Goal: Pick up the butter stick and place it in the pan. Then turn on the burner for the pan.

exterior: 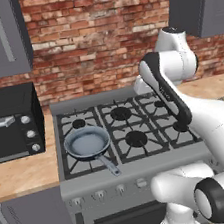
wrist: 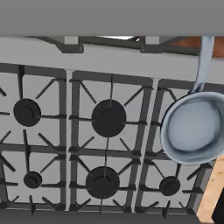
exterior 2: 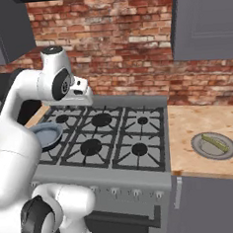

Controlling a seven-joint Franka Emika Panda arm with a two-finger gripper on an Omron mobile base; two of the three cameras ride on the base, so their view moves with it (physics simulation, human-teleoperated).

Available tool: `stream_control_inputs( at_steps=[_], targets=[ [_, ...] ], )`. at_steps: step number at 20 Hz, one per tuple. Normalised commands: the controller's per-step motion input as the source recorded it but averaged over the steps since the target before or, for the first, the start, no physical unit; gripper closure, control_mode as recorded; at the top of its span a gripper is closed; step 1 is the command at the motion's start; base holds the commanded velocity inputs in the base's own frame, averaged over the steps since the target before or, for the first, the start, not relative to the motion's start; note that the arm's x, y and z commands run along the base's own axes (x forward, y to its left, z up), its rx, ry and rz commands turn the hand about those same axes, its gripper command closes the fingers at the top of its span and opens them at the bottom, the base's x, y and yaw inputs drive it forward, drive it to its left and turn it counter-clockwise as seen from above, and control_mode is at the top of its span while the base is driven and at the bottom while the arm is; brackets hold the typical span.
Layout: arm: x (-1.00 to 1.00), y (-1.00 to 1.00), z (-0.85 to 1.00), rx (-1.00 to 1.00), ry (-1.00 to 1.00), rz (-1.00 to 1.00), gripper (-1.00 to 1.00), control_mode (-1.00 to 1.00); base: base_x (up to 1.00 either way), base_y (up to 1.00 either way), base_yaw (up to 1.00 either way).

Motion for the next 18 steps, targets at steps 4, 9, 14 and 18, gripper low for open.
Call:
stream_control_inputs(
  at_steps=[4, 9, 14, 18],
  targets=[
    [-0.07, -0.05, 0.00, 0.00, -0.02, 0.00, -1.00, -1.00, 0.00, 0.00, 0.00],
    [-0.23, -0.66, -0.03, 0.00, -0.12, -0.05, -1.00, -1.00, 0.00, 0.00, 0.00],
    [-0.31, -0.96, -0.12, 0.08, -0.01, -0.09, -1.00, -1.00, 0.00, 0.00, 0.00],
    [-0.27, -1.00, -0.17, 0.07, 0.00, -0.07, -1.00, -1.00, 0.00, 0.00, 0.00]
  ],
)
